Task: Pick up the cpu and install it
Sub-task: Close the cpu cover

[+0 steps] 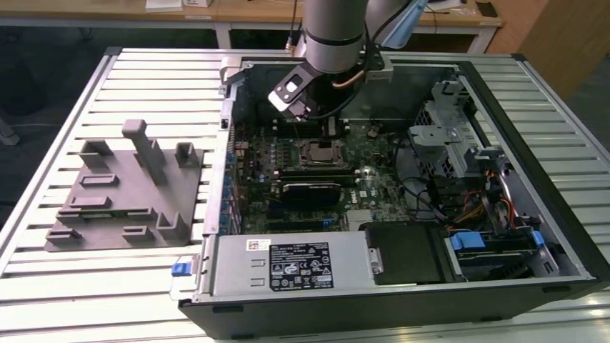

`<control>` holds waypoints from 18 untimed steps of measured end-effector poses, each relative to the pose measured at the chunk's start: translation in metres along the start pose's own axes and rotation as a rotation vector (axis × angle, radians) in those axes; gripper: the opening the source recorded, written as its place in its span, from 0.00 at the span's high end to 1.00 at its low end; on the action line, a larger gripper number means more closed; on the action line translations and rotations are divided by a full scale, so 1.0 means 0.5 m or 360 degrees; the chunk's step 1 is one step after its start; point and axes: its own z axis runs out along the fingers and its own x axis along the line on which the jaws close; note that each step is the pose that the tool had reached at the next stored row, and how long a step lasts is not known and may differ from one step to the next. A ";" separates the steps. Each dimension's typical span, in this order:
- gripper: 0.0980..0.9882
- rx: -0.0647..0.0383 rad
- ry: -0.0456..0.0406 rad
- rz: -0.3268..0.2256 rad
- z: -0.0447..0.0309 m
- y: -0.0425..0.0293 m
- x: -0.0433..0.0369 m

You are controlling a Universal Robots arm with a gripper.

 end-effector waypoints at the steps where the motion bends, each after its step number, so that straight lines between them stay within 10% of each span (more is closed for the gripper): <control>1: 0.99 0.0000 0.0000 0.0000 0.000 -0.001 0.000; 7: 0.99 0.0000 0.0001 -0.0021 0.001 -0.001 0.000; 18: 0.99 0.0001 0.0016 -0.0337 0.002 -0.001 0.000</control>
